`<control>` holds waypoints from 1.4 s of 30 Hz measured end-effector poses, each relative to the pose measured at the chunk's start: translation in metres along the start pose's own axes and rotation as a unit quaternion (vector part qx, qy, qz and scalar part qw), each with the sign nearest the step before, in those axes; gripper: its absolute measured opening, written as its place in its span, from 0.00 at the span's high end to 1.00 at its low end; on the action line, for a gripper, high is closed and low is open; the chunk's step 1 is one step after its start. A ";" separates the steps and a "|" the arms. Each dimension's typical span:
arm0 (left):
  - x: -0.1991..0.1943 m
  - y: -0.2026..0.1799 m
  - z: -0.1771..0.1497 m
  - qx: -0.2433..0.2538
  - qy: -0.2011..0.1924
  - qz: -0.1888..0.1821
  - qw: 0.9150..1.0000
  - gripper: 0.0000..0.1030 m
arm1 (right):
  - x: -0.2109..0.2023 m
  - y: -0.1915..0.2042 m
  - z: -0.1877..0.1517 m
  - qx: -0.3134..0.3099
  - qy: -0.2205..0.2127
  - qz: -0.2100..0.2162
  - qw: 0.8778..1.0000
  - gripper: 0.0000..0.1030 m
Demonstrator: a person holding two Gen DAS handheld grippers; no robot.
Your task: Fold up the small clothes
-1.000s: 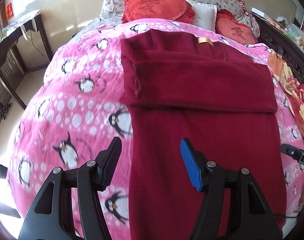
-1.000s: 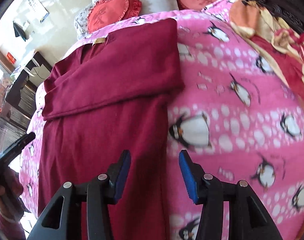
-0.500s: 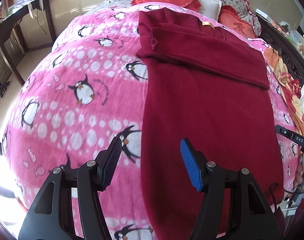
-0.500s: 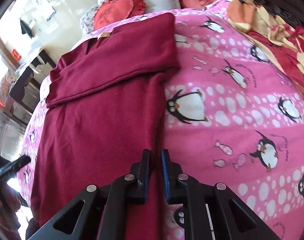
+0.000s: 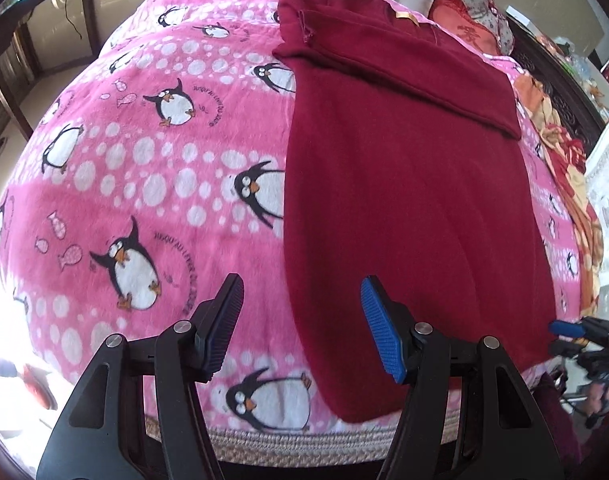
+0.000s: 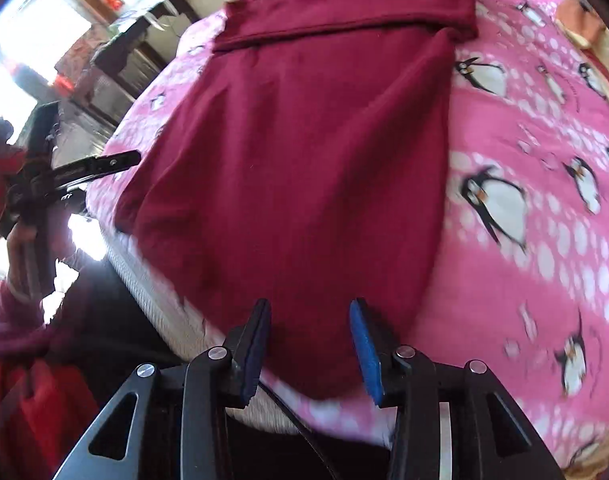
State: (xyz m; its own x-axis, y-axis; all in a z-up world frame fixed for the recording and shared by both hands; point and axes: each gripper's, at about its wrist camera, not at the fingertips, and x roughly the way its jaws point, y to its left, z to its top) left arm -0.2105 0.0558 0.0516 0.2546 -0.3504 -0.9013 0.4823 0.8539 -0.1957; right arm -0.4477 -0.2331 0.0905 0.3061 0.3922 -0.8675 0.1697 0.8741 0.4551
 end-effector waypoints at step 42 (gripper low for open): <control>0.032 -0.033 -0.022 0.047 0.050 -0.028 0.997 0.36 | 0.014 -0.050 0.002 0.142 -0.081 0.155 0.974 0.40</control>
State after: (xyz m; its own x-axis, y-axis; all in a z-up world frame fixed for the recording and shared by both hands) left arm -0.2366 0.0245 0.0208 0.1422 -0.3531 -0.9247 0.5704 0.7927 -0.2150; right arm -0.4505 -0.2721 0.0557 0.5244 0.5540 -0.6466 0.2907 0.5973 0.7475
